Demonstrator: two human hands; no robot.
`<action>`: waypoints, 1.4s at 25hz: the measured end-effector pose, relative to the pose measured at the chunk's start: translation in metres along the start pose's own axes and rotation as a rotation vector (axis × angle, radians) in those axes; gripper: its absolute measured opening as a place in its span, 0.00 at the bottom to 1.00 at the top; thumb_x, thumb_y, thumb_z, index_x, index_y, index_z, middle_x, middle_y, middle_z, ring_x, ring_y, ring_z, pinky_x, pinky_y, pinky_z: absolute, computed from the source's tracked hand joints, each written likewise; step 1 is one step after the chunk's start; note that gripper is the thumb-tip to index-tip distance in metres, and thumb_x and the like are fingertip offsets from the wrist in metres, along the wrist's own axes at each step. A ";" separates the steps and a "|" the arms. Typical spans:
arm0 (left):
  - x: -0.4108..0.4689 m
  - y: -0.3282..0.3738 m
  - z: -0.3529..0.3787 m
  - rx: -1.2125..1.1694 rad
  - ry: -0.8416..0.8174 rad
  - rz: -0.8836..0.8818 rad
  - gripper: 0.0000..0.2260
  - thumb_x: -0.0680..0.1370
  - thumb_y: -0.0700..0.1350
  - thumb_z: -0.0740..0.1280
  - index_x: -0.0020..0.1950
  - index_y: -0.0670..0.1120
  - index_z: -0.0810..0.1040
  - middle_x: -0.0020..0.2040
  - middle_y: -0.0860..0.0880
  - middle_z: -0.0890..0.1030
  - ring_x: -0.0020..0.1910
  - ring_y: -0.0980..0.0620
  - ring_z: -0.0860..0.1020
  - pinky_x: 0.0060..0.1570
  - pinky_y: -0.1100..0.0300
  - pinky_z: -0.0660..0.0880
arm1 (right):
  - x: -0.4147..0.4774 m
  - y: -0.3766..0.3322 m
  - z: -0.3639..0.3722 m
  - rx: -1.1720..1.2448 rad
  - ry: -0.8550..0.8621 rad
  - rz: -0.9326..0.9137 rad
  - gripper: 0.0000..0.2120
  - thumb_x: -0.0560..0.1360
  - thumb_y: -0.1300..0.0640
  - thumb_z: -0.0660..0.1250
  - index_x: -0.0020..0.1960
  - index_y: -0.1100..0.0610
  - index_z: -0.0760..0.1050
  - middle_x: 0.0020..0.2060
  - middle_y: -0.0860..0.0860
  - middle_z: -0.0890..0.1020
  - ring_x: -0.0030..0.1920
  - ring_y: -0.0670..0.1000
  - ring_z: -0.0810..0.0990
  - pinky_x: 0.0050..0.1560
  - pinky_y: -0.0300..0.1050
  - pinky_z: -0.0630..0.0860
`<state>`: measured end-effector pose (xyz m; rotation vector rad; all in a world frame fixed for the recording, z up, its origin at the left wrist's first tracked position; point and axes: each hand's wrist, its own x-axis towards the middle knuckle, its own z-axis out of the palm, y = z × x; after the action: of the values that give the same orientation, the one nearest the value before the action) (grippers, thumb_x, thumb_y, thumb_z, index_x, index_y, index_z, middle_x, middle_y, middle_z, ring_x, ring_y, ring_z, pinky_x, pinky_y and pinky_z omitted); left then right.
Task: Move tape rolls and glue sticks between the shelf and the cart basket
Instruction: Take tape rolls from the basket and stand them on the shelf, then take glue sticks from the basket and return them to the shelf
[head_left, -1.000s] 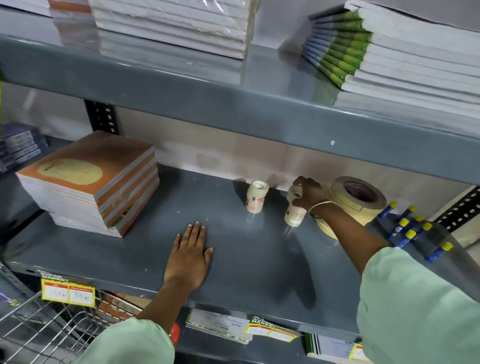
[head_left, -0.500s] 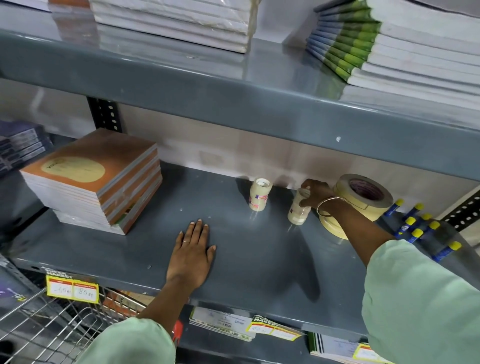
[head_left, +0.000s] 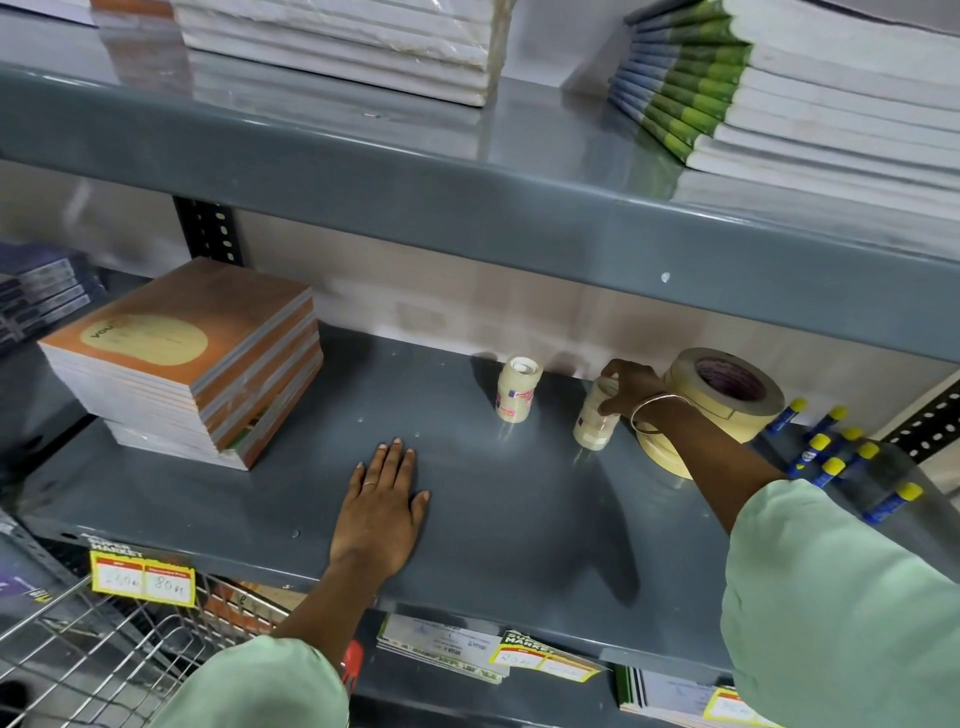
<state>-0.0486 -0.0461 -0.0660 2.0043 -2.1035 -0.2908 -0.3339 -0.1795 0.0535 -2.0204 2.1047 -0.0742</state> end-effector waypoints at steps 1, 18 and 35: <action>0.000 0.000 0.000 0.000 0.000 -0.001 0.25 0.81 0.54 0.46 0.75 0.45 0.44 0.78 0.48 0.46 0.77 0.50 0.43 0.77 0.52 0.44 | 0.000 0.000 0.000 -0.002 -0.004 -0.001 0.27 0.68 0.60 0.73 0.63 0.63 0.69 0.61 0.62 0.76 0.60 0.61 0.75 0.55 0.49 0.73; -0.077 -0.063 -0.053 -0.324 0.392 -0.247 0.24 0.75 0.51 0.52 0.67 0.41 0.67 0.68 0.40 0.70 0.68 0.42 0.69 0.69 0.52 0.64 | -0.100 -0.222 0.024 0.423 0.503 -0.658 0.17 0.71 0.62 0.68 0.59 0.61 0.73 0.55 0.63 0.76 0.57 0.64 0.73 0.54 0.54 0.73; -0.444 -0.293 0.153 -0.689 -0.022 -1.512 0.09 0.71 0.35 0.65 0.43 0.28 0.78 0.46 0.27 0.80 0.47 0.34 0.80 0.45 0.46 0.73 | -0.393 -0.415 0.502 -0.128 -0.962 -0.652 0.17 0.70 0.58 0.72 0.56 0.66 0.77 0.57 0.64 0.81 0.59 0.61 0.79 0.56 0.50 0.77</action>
<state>0.2062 0.3816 -0.3084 2.5202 0.0131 -1.0198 0.1822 0.2472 -0.3080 -2.0858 0.8643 0.7714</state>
